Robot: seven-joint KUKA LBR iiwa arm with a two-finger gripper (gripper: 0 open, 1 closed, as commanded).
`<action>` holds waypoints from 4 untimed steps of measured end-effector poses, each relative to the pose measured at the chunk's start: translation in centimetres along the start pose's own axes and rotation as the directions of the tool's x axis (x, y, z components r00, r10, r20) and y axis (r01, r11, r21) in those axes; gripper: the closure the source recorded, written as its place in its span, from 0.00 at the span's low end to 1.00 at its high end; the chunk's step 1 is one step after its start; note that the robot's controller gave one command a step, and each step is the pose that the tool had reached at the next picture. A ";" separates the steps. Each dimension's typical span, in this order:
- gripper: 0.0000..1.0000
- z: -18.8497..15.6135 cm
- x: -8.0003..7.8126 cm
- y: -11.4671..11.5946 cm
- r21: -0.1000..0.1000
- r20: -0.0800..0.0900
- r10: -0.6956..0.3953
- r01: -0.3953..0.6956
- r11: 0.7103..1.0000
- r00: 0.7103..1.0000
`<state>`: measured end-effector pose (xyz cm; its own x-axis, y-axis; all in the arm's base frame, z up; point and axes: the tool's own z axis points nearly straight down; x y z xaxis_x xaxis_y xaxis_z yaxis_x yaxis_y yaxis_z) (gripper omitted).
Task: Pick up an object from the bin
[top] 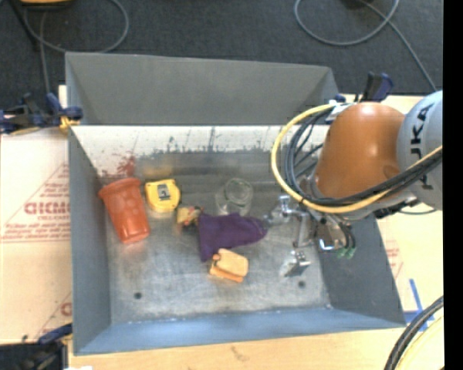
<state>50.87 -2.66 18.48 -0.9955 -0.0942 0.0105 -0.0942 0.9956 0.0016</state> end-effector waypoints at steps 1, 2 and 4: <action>0.00 0.9 -2.5 0.3 0.002 0.029 0.052 -0.052 0.999 0.998; 0.00 7.3 -3.4 3.8 0.003 0.019 0.045 -0.045 0.999 0.999; 0.00 7.1 -2.6 4.5 0.000 0.007 0.048 -0.048 0.999 0.999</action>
Offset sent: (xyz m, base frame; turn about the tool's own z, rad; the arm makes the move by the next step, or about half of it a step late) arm 0.0329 0.0742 -0.1148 0.0185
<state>52.98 2.09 11.41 -0.9989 -0.0466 0.0032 -0.0466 0.9989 0.0011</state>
